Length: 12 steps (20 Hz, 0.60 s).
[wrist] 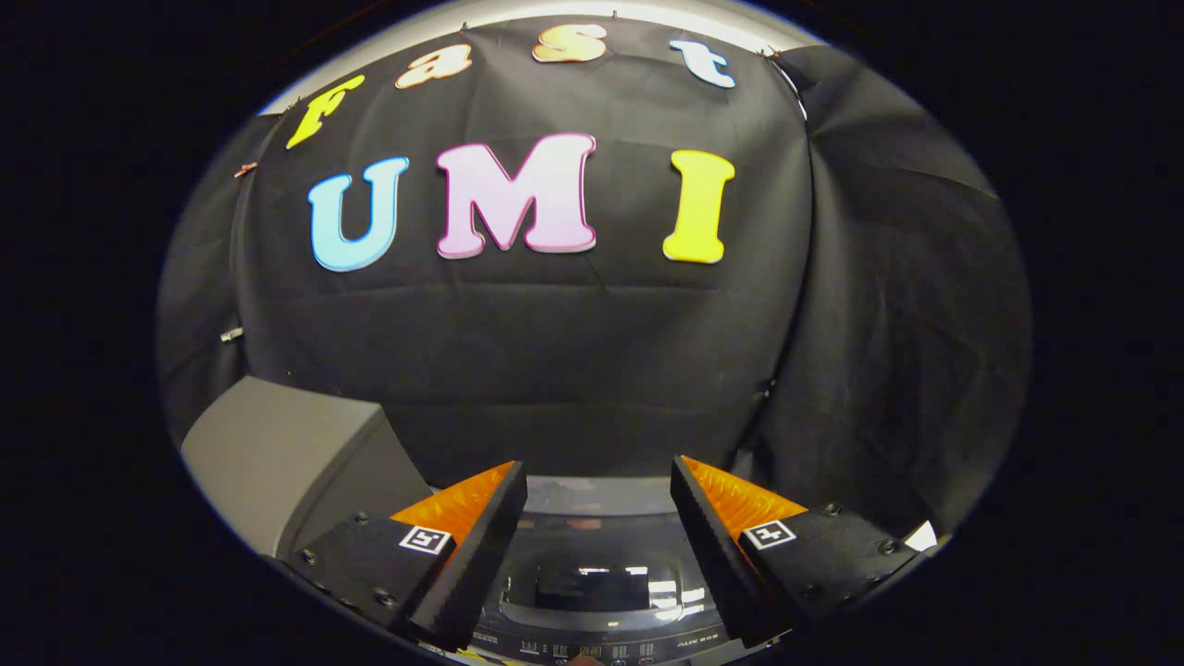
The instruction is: Put the clothes into the washing machine and then close the washing machine lid.
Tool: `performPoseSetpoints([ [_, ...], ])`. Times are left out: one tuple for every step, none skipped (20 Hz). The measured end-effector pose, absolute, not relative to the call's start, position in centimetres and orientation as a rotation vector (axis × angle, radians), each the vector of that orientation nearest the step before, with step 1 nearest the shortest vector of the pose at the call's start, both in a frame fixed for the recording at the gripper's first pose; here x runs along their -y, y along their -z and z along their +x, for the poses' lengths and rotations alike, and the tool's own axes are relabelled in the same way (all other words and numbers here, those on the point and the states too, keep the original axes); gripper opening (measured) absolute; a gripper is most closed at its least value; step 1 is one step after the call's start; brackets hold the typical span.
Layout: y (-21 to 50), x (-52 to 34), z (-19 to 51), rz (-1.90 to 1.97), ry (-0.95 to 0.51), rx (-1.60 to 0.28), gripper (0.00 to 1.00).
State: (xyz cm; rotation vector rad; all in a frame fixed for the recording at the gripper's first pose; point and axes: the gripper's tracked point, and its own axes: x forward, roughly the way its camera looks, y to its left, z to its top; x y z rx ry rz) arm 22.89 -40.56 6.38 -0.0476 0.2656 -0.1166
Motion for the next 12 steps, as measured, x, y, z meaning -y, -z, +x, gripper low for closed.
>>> performPoseSetpoints([
  [-7.6,40.3,22.7,-0.051,0.109,-0.235,0.98],
  [-8.9,40.1,22.5,-0.056,0.103,-0.201,0.98],
  [-10.5,39.8,22.4,-0.059,0.096,-0.167,0.98],
  [-12.1,39.5,22.3,-0.060,0.090,-0.129,0.99],
  [-13.5,39.1,22.3,-0.059,0.085,-0.091,0.98],
  [-14.8,38.9,22.2,-0.058,0.083,-0.055,0.98],
  [-16.1,38.4,22.0,-0.052,0.074,-0.024,0.98],
  [-17.2,38.1,21.9,-0.049,0.069,-0.002,0.98],
  [-18.1,38.1,21.7,-0.055,0.069,0.014,0.98],
  [-18.9,38.1,21.4,-0.067,0.075,0.025,0.98],
  [-19.7,38.0,21.2,-0.088,0.075,0.047,0.98],
  [-20.4,37.9,21.1,-0.099,0.073,0.060,0.98],
])
